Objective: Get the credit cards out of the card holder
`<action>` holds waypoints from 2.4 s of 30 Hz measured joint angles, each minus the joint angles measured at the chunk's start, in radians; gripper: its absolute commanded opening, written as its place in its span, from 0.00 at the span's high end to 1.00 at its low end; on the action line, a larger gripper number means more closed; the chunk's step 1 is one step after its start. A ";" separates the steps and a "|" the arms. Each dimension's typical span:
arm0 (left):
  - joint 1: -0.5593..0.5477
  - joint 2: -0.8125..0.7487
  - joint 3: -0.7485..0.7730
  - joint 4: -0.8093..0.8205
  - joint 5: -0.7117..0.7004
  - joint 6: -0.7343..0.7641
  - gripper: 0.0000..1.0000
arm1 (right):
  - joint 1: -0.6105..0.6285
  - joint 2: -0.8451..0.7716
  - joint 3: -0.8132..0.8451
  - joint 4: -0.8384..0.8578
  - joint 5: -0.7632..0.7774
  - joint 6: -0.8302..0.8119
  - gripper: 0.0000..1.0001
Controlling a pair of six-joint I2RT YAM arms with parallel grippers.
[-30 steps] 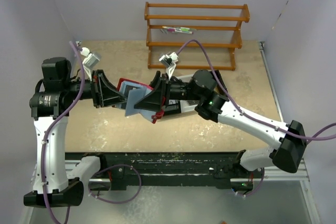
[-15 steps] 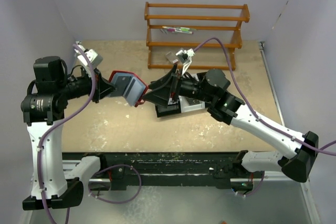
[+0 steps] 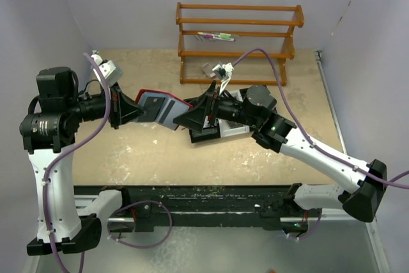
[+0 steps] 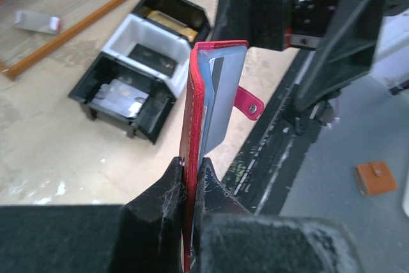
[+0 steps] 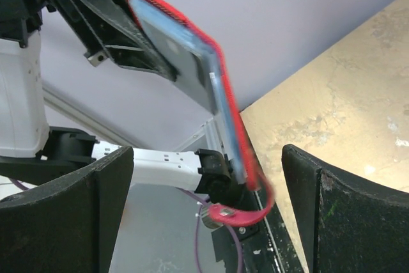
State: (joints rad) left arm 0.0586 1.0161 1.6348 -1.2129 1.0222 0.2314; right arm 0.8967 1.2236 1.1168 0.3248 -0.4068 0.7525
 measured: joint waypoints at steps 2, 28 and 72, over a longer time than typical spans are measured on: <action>0.000 0.012 0.008 -0.011 0.054 -0.003 1.00 | 0.000 -0.003 -0.010 -0.002 0.002 -0.009 0.05; 0.000 -0.032 -0.223 0.379 0.516 -0.503 0.50 | -0.008 -0.037 -0.090 0.265 -0.320 0.095 1.00; 0.000 0.035 -0.229 0.248 0.253 -0.380 1.00 | -0.051 -0.058 0.100 -0.074 -0.122 0.046 0.38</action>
State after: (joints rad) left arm 0.0586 1.0515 1.4059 -0.9653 1.2751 -0.1486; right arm 0.8452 1.1652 1.2167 0.2504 -0.5289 0.7982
